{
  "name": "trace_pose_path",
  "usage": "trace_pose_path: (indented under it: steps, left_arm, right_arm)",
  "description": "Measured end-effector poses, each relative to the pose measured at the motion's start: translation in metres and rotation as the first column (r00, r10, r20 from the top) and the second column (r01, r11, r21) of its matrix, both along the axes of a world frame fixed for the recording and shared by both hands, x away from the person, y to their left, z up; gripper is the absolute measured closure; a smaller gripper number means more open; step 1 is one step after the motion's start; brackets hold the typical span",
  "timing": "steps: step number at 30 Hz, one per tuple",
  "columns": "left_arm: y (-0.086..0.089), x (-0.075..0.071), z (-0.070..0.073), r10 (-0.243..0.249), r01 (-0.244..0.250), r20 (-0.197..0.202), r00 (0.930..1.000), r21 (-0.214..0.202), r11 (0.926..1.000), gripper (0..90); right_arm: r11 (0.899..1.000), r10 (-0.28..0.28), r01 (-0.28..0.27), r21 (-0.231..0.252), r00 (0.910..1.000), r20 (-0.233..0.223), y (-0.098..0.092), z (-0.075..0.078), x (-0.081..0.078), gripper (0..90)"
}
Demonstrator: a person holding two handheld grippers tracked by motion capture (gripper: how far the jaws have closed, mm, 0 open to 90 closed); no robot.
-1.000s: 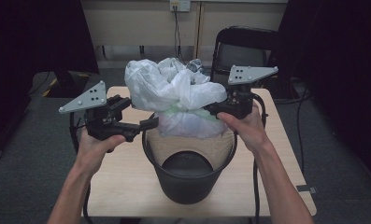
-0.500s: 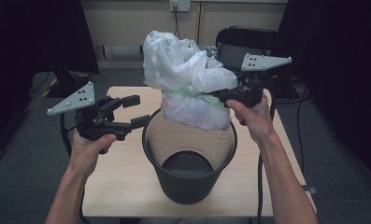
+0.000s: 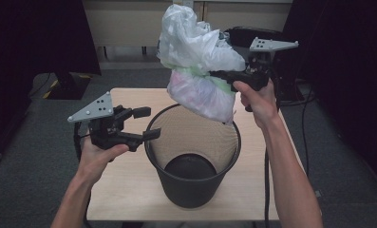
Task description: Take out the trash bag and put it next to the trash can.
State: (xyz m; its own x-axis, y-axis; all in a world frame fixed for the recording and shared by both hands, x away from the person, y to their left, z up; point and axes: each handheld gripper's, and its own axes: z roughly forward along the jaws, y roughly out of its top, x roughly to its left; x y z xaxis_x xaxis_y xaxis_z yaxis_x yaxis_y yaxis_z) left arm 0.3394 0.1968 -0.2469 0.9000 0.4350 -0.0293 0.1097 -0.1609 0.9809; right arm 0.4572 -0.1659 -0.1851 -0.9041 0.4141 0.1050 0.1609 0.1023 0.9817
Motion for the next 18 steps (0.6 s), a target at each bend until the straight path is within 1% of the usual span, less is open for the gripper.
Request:
trace_pose_path:
  steps: [2, 4, 5, 8, 10, 11, 13, 14, 15, 16, 18]
  left_arm:
    - [0.009, -0.003, 0.0, 0.016, -0.016, 0.011, 0.9998, -0.006, 0.9998, 26.6]
    - [0.011, -0.004, 0.0, 0.019, -0.019, 0.009, 0.9998, -0.011, 0.9998, 26.6]
    - [0.017, -0.005, -0.002, 0.032, -0.031, 0.006, 0.9995, -0.017, 0.9994, 26.6]
    - [0.025, -0.005, -0.007, 0.044, -0.044, -0.003, 0.999, -0.012, 0.9989, 26.6]
    - [0.032, -0.006, -0.015, 0.058, -0.058, -0.015, 0.9982, -0.003, 0.9983, 26.6]
    - [0.032, -0.006, -0.015, 0.058, -0.058, -0.015, 0.9982, -0.003, 0.9983, 26.6]
    - [0.039, -0.007, -0.023, 0.07, -0.07, -0.032, 0.997, 0.024, 0.9973, 26.3]
    - [0.045, -0.007, -0.033, 0.083, -0.082, -0.053, 0.9951, 0.029, 0.9962, 26.1]
    - [0.049, -0.008, -0.037, 0.089, -0.088, -0.061, 0.9941, 0.033, 0.9956, 26.1]
    - [0.05, -0.008, -0.041, 0.095, -0.093, -0.069, 0.9931, 0.029, 0.9952, 26.1]
    - [0.055, -0.007, -0.051, 0.106, -0.102, -0.087, 0.9906, 0.047, 0.9936, 26.1]
  right_arm:
    - [1.0, -0.013, 0.013, 0.007, 0.9999, -0.005, -0.001, 0.003, 0.01, 79.9]
    - [1.0, -0.017, 0.017, 0.008, 0.9998, -0.007, -0.002, 0.003, 0.012, 79.9]
    - [1.0, -0.03, 0.03, 0.003, 0.9995, -0.007, -0.002, 0.005, 0.017, 79.9]
    - [0.999, -0.044, 0.044, 0.005, 0.999, -0.011, -0.003, 0.005, 0.024, 79.9]
    - [0.998, -0.061, 0.061, -0.008, 0.998, -0.017, -0.005, 0.002, 0.029, 79.9]
    - [0.998, -0.061, 0.061, -0.008, 0.998, -0.017, -0.005, 0.002, 0.029, 79.9]
    - [0.996, -0.084, 0.083, -0.02, 0.996, -0.03, -0.009, -0.004, 0.037, 79.9]
    - [0.996, -0.09, 0.089, -0.02, 0.9953, -0.035, -0.011, -0.006, 0.039, 79.8]
    - [0.995, -0.097, 0.096, -0.019, 0.9945, -0.039, -0.012, -0.008, 0.041, 79.9]
    - [0.995, -0.102, 0.101, -0.021, 0.9939, -0.041, -0.014, -0.011, 0.043, 79.8]
    - [0.993, -0.113, 0.112, -0.028, 0.9926, -0.045, -0.015, -0.015, 0.045, 79.8]
